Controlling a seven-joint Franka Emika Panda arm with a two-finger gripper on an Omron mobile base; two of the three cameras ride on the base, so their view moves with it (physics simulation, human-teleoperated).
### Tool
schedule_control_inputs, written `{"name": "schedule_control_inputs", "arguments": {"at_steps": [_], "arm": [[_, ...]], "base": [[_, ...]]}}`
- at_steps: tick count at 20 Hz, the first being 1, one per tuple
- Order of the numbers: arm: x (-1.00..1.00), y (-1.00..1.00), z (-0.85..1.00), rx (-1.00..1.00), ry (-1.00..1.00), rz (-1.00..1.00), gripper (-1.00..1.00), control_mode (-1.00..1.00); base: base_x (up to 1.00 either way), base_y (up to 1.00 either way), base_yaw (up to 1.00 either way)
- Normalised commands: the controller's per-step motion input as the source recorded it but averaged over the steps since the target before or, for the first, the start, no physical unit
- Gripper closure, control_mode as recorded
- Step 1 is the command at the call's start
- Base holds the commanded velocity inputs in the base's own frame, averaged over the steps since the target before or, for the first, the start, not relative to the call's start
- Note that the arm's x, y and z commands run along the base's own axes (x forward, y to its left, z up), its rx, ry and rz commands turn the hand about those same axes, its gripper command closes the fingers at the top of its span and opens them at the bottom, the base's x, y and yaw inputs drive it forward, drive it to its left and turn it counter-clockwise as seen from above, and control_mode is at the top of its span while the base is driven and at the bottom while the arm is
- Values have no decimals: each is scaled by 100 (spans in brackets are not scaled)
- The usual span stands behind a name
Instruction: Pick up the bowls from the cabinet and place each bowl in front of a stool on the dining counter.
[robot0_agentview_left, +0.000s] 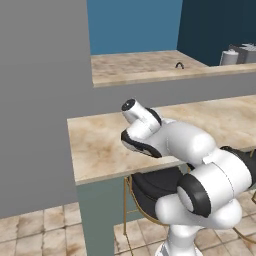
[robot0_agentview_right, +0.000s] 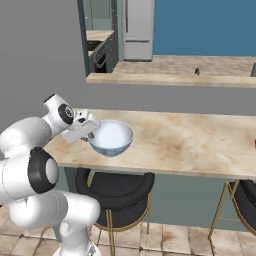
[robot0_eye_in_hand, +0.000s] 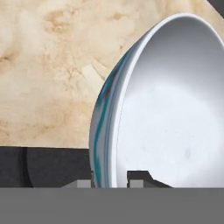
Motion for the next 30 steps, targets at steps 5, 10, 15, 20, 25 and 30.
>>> {"name": "schedule_control_inputs", "arguments": {"at_steps": [5, 10, 15, 20, 25, 30], "arm": [[17, 0, -21, 21, -12, 0, 100, -100], [29, 0, -16, 12, -4, 0, 100, -100], [38, 0, -9, -2, 1, 0, 100, -100], [25, 9, -9, -12, 3, 0, 100, -100], [13, 23, -17, -21, 13, 0, 100, -100], [6, 24, -30, -28, 23, 0, 100, -100]], "base": [[0, 0, 0], [0, 0, 0], [0, 0, 0], [0, 0, 0], [0, 0, 0], [0, 0, 0]]}}
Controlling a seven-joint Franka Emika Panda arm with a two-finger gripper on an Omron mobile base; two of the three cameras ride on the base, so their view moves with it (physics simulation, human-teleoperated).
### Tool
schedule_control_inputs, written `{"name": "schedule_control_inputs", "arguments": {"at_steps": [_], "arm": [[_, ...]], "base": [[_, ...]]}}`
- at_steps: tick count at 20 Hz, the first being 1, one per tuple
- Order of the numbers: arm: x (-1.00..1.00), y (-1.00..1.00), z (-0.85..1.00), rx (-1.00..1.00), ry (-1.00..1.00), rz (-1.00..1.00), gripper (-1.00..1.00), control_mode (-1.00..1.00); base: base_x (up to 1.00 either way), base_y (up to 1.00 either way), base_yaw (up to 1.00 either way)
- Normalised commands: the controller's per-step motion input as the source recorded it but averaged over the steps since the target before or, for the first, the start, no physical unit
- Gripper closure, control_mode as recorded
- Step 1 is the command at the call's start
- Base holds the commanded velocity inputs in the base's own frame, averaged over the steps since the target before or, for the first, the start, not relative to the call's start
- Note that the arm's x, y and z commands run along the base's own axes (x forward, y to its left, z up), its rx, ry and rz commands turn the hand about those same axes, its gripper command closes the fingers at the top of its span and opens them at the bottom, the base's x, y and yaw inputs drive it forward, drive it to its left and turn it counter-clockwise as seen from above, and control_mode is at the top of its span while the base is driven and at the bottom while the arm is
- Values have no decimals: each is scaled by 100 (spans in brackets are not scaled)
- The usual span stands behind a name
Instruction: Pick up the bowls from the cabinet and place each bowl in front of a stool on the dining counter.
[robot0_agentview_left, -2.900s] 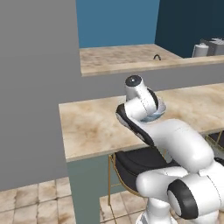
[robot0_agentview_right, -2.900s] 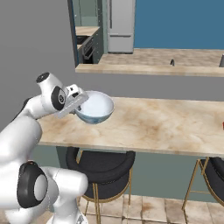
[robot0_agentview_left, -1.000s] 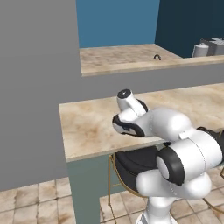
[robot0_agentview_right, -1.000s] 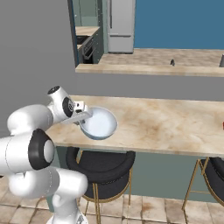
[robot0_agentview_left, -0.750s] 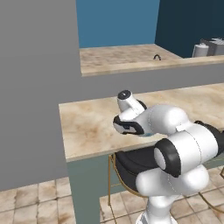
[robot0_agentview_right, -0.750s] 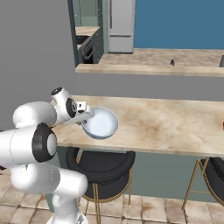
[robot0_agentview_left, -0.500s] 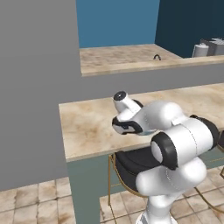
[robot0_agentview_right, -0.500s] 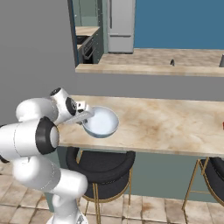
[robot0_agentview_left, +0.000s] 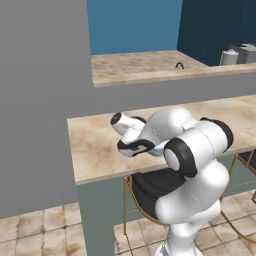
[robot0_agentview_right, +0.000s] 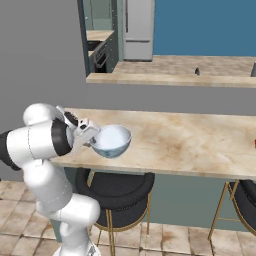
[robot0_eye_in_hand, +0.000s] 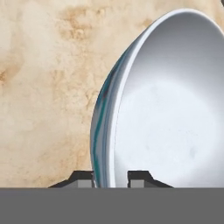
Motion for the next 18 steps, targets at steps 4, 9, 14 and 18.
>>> {"name": "schedule_control_inputs", "arguments": {"at_steps": [4, 9, 14, 18], "arm": [[6, 12, -10, -12, 12, 0, 100, -100], [0, 0, 0, 0, 0, 0, 100, -100], [0, 0, 0, 6, -2, 0, 100, -100], [0, -1, 0, 10, -6, 0, 100, -100]], "base": [[0, 0, 0], [0, 0, 0], [0, 0, 0], [0, 0, 0]]}}
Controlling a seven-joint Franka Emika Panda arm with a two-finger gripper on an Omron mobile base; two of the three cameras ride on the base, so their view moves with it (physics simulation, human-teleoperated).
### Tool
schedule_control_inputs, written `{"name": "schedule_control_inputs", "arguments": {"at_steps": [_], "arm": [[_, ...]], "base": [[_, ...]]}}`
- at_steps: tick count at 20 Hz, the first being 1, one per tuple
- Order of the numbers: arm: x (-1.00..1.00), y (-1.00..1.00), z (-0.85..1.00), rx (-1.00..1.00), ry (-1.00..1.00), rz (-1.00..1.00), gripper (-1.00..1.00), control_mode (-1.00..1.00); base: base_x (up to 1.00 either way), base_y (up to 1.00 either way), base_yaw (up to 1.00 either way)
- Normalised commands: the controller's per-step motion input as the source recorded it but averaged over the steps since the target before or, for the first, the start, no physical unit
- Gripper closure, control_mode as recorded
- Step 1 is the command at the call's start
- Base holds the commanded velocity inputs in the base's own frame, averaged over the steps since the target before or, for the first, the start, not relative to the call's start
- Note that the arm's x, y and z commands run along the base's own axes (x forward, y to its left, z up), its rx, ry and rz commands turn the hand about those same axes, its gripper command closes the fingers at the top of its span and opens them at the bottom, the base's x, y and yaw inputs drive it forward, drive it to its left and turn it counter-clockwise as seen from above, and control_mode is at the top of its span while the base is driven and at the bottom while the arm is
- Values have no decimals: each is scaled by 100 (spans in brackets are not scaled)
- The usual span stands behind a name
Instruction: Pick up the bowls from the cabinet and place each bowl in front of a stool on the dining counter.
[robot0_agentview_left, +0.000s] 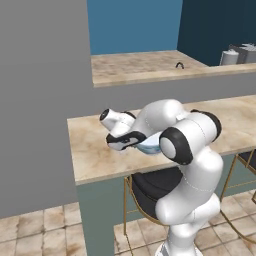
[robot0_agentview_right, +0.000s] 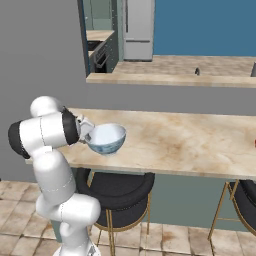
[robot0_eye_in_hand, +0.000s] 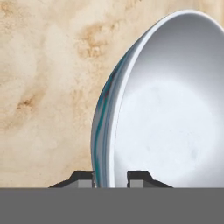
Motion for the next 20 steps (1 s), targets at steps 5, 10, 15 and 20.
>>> {"name": "schedule_control_inputs", "arguments": {"at_steps": [5, 10, 15, 20], "arm": [[0, -33, -11, 10, -8, 0, 100, -100], [0, -34, -14, 5, -11, 1, 100, -100], [0, -17, -2, 2, -3, 0, 100, -100], [0, 0, -2, 0, 1, 0, 100, -100]], "base": [[0, 0, 0], [0, 0, 0], [0, 0, 0], [0, 0, 0]]}}
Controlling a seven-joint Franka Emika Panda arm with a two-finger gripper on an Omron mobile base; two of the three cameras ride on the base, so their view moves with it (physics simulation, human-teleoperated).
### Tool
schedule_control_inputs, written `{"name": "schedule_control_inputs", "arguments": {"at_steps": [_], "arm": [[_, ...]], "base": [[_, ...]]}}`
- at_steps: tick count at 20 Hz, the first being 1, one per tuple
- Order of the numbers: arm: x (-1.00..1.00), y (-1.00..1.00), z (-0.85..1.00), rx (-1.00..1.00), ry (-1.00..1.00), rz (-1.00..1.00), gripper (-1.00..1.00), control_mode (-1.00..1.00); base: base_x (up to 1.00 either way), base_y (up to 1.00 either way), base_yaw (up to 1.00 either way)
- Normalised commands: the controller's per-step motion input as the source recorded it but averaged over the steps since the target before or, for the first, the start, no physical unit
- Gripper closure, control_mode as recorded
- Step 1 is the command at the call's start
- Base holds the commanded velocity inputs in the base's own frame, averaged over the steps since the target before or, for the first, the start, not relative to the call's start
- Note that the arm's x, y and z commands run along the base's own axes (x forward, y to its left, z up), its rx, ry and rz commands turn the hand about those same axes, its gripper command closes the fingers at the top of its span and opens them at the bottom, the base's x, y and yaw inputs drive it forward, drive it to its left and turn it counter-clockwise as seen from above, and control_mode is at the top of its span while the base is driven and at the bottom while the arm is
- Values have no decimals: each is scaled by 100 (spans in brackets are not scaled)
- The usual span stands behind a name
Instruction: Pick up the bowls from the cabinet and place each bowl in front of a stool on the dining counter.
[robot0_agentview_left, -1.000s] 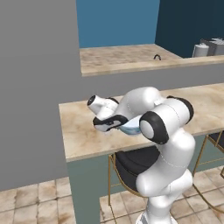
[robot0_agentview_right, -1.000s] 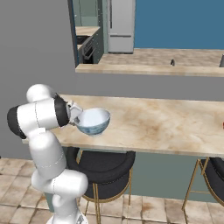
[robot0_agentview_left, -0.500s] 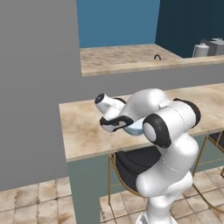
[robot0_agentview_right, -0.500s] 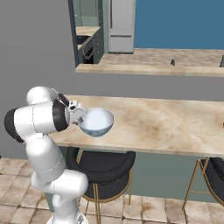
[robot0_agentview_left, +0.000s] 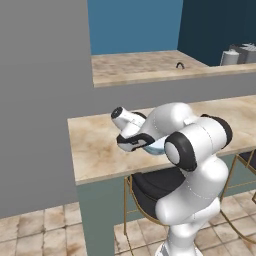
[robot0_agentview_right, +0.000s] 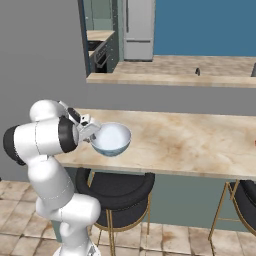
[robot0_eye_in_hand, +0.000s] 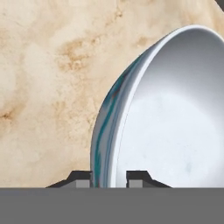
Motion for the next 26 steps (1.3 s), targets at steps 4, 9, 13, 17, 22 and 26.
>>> {"name": "schedule_control_inputs", "arguments": {"at_steps": [4, 9, 13, 17, 22, 26], "arm": [[0, 0, -4, 0, 2, 0, -100, -100], [0, 0, 0, 0, 0, 0, -100, -100], [0, 0, 0, 0, 0, 0, -100, -100], [0, 0, 0, 0, 0, 0, -100, -100], [0, -2, 30, 0, 4, 0, -100, -100], [-22, -11, 90, 6, 14, 0, -100, -100]], "base": [[0, 0, 0], [0, 0, 0], [0, 0, 0], [0, 0, 0], [0, 0, 0], [0, 0, 0]]}}
